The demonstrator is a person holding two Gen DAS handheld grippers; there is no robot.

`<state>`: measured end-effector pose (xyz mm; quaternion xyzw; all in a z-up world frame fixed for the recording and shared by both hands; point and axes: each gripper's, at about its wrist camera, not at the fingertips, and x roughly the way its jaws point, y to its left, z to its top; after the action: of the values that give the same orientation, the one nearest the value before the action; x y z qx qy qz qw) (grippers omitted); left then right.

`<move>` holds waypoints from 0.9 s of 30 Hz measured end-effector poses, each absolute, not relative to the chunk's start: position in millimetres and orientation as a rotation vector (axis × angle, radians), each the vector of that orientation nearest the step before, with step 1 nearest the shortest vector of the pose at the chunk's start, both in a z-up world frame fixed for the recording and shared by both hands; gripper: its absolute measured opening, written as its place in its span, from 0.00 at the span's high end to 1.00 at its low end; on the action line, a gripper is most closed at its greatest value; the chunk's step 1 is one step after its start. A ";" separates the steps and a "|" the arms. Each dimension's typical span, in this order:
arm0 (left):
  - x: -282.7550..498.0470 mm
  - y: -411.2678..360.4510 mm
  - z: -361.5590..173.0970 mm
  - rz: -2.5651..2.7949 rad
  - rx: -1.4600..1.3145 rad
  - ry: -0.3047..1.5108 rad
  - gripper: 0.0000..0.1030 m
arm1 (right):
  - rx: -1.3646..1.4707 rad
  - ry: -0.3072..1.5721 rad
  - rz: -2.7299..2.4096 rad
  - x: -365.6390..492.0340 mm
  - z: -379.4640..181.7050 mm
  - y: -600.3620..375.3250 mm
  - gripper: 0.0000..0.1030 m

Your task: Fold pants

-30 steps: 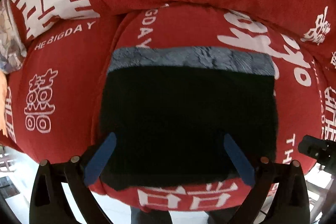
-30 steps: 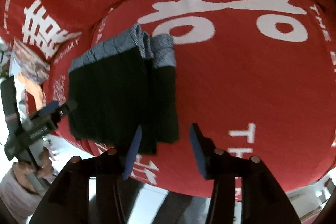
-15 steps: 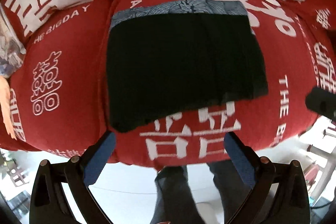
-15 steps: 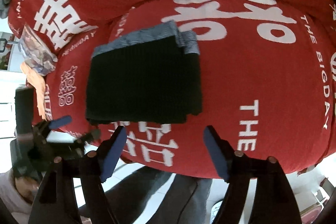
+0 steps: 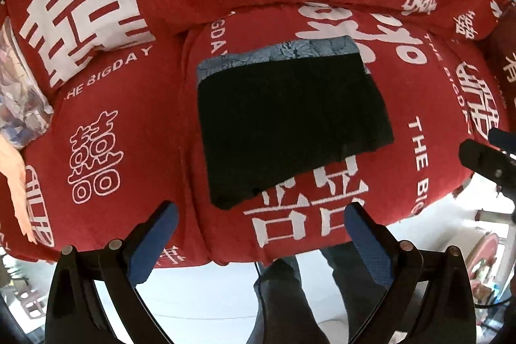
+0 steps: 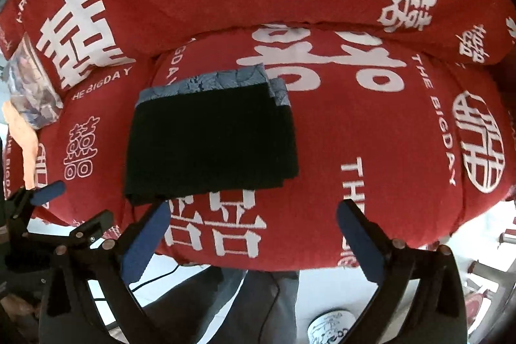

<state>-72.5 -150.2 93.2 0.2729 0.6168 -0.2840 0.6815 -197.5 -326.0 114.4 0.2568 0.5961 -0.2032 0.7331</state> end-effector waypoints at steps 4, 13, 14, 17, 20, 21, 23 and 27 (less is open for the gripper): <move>-80.0 -146.0 97.9 -0.652 0.632 1.372 0.00 | 0.598 1.317 -0.464 -211.7 123.8 -316.6 0.00; -76.0 -154.4 119.8 -0.581 0.565 1.312 0.00 | 0.545 1.300 -0.411 -206.5 152.4 -325.9 0.00; -76.6 -157.5 120.5 -0.569 0.549 1.318 0.00 | 0.532 1.300 -0.407 -206.5 156.7 -328.0 0.00; -83.4 -170.2 119.5 -0.562 0.550 1.321 0.00 | 0.519 1.286 -0.402 -209.8 164.1 -337.9 0.00; -91.8 -181.7 120.9 -0.573 0.557 1.312 0.00 | 0.539 1.310 -0.413 -216.6 156.9 -348.3 0.00; -94.3 -186.1 120.9 -0.576 0.563 1.309 0.00 | 0.547 1.319 -0.416 -218.6 154.2 -351.3 0.00; -96.0 -191.2 120.9 -0.583 0.572 1.308 0.00 | 0.560 1.330 -0.425 -222.5 150.1 -357.3 0.00; -99.6 -199.0 119.4 -0.590 0.592 1.311 0.00 | 0.576 1.325 -0.437 -228.7 147.9 -364.1 0.00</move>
<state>-99.6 -199.0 119.4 0.2669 0.5913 -0.2660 0.7130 -228.7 -364.1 147.9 0.2614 0.6016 -0.1985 0.7283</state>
